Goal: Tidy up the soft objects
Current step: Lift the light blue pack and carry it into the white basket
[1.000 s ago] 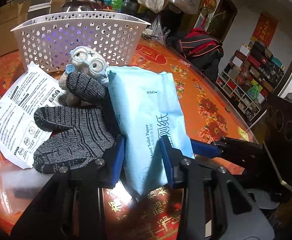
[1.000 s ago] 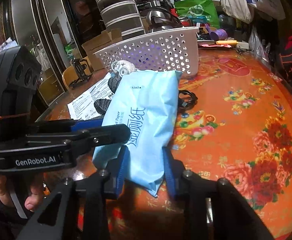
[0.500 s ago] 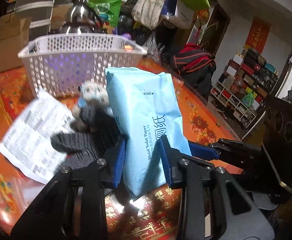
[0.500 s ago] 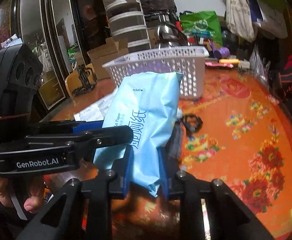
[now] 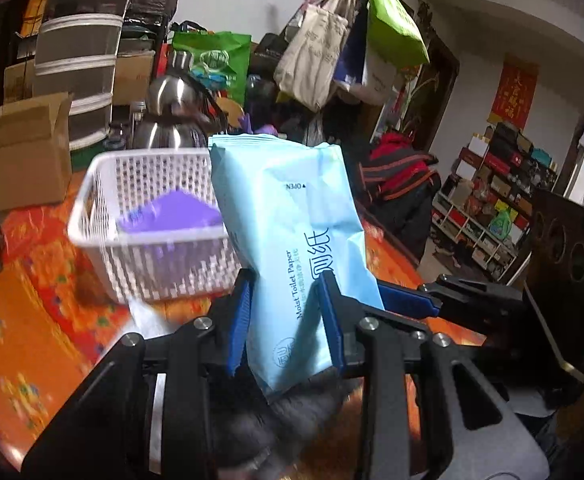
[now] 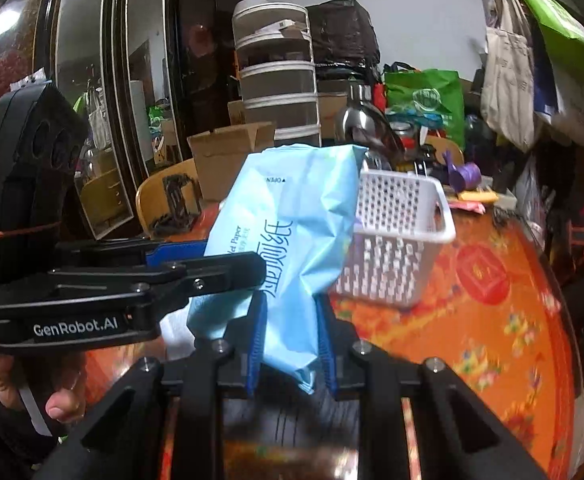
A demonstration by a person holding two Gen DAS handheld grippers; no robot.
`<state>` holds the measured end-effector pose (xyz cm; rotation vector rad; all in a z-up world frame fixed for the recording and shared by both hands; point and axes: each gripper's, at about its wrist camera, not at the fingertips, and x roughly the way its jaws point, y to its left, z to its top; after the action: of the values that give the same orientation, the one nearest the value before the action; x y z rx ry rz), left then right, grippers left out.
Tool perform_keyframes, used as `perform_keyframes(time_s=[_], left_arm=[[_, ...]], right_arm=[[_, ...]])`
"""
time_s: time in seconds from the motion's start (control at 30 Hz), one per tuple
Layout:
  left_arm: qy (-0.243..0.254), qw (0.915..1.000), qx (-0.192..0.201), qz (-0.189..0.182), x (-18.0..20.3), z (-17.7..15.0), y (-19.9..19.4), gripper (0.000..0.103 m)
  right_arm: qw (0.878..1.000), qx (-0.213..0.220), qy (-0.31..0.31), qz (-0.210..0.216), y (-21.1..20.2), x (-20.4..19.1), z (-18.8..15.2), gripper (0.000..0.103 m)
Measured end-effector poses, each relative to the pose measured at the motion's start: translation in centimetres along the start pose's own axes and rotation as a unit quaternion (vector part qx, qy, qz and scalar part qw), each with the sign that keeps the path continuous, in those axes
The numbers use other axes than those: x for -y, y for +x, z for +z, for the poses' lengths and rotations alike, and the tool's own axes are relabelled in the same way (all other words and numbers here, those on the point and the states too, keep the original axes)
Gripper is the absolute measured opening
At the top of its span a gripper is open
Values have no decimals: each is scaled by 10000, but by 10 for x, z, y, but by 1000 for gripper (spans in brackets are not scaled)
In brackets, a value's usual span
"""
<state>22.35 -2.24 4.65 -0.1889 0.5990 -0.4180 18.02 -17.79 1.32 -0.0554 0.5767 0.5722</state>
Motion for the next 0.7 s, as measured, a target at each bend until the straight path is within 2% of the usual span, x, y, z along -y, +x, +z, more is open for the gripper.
perform_keyframes(time_s=[0.23,0.33,0.5,0.7], left_arm=[[203,9997,-75,93,-15,90,33,31],[248,9995,-176,123,-16,111,57,31],[218,9990,-387,101,-22,125,101,31],[65,9978,-649,104,-32,123,154,31]], right_arm=[[9999,93,42,31,32,23,75,23],[9999,54,133,42,46,41,99,23],[9997,-119,210,-83,72,69,119,23],[9982,-438,329,-224,98,96,114,23]])
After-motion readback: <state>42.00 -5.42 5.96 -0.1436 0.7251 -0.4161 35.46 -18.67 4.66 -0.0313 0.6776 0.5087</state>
